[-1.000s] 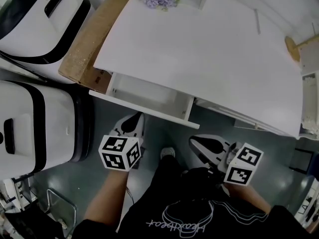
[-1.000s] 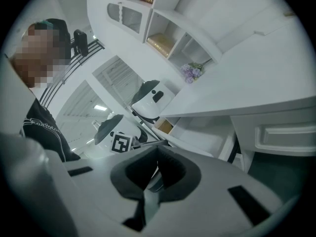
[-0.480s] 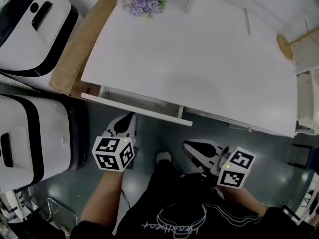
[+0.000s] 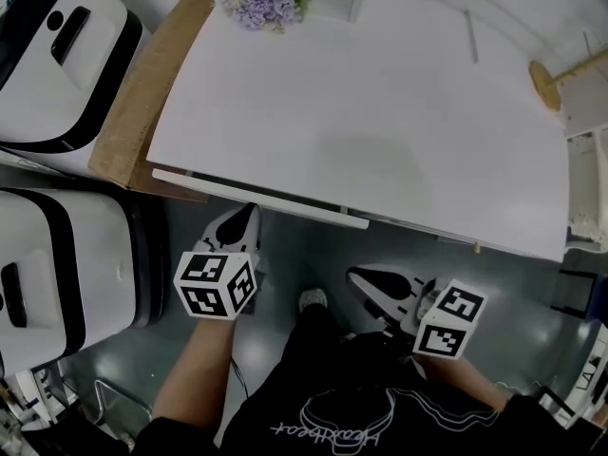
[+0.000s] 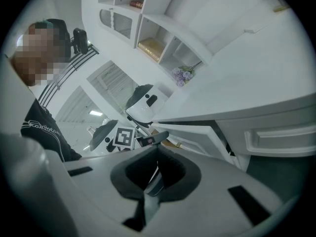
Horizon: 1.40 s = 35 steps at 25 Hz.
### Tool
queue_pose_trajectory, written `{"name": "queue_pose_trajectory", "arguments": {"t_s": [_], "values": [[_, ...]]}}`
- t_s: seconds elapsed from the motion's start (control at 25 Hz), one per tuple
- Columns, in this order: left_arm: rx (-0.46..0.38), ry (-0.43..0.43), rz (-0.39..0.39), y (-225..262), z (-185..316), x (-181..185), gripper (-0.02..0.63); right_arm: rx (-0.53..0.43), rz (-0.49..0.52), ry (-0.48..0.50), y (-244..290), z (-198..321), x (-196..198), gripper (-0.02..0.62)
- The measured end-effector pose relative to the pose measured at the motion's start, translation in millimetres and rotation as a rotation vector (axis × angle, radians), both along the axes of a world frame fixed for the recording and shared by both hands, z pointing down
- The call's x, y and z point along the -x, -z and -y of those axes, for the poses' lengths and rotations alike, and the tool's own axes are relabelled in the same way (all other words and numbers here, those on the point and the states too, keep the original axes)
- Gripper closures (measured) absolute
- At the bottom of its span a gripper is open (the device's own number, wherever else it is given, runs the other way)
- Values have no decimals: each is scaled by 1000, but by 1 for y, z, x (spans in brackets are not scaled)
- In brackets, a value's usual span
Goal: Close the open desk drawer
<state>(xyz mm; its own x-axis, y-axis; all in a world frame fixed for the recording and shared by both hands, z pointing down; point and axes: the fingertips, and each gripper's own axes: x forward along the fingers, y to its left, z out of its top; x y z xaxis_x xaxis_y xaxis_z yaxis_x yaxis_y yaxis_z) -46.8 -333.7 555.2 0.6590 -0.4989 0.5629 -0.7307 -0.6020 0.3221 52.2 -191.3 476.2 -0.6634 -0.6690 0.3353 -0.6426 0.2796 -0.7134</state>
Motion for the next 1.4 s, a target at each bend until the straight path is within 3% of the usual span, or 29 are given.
{"name": "queue_pose_trajectory", "arguments": {"t_s": [1.0,1.4], "values": [[-11,-3,-16,3,12,-11,601,-5,-11,-4,6,-3,-6,589],[-44,-12,-85,64,-38,-14,601,-109,-35,42,50,-19,-8,589]]}}
